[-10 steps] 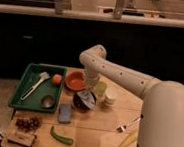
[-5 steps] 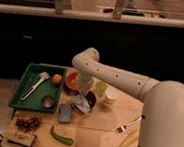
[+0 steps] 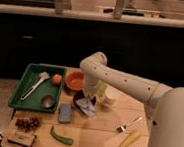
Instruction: Wipe purple bowl with towel
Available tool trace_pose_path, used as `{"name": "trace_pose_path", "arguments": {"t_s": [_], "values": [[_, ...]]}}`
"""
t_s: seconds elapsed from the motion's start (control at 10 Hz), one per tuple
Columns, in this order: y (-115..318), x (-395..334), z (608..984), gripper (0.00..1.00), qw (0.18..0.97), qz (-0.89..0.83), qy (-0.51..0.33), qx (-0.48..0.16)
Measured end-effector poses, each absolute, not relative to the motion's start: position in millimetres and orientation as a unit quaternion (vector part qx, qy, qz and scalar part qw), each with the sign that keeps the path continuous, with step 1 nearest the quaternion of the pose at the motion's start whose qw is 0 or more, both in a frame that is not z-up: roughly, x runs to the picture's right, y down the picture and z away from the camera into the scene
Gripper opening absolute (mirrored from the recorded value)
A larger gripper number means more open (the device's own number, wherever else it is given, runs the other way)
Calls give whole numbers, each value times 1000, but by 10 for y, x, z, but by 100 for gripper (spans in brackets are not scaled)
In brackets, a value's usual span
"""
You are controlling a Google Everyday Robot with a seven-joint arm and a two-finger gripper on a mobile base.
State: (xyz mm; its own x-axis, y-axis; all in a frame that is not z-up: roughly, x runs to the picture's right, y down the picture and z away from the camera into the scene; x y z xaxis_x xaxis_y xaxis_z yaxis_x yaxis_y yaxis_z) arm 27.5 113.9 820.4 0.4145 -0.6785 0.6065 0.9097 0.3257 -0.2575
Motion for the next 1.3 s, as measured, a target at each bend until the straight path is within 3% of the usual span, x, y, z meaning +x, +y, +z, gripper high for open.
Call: {"name": "trace_pose_path", "arguments": {"t_s": [0.5, 1.3], "values": [[850, 293, 8385, 0, 801, -492, -181, -289], [944, 18, 8277, 0, 777, -524, -215, -275]]}}
